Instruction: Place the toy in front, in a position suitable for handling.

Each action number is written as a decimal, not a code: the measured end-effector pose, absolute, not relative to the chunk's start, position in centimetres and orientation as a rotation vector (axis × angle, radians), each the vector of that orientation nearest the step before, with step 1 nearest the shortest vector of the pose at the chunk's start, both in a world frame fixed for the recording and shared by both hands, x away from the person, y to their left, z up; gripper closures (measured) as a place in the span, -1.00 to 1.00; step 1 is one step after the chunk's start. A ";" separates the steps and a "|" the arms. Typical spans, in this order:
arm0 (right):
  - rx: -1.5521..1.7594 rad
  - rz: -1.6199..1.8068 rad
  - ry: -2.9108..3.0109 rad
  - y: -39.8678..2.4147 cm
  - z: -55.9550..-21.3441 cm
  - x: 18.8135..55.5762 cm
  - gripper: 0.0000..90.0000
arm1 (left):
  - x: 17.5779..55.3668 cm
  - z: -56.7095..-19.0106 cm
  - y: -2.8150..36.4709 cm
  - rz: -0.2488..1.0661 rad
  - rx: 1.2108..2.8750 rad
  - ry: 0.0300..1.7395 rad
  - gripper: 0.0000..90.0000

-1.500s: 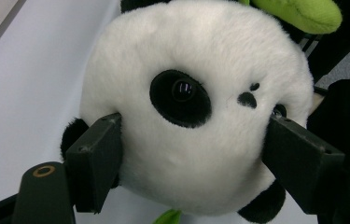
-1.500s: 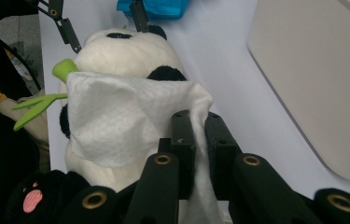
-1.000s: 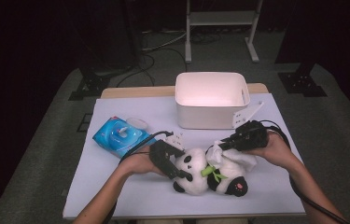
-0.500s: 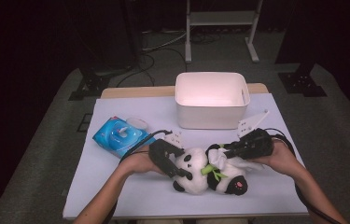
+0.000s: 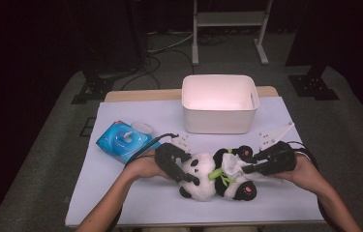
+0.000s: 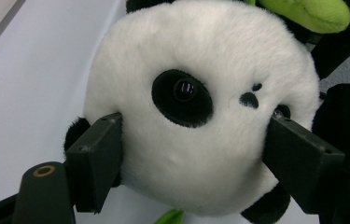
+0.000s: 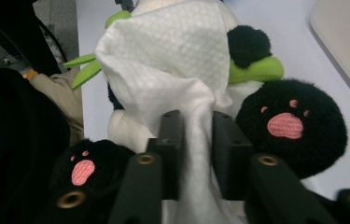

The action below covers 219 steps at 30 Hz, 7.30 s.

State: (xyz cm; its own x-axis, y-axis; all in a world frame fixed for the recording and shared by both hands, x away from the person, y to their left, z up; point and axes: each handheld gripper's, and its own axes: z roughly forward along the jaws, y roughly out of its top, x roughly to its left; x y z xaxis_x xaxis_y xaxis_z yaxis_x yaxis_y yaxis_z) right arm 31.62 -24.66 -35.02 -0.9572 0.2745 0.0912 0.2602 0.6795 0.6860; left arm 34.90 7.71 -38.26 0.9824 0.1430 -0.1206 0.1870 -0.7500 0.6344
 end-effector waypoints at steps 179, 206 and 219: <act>0.271 1.088 3.004 -18.8 -32.8 31.9 0.35 | 32.8 -39.4 5.3 -0.054 2.391 0.201 -0.47; 0.287 1.051 2.987 -17.0 -33.3 32.9 0.47 | 32.7 -39.3 5.1 -0.045 2.401 0.199 -0.47; 0.350 1.007 3.096 -15.0 -34.3 33.8 0.46 | 32.5 -39.4 4.9 -0.047 2.408 0.196 -0.48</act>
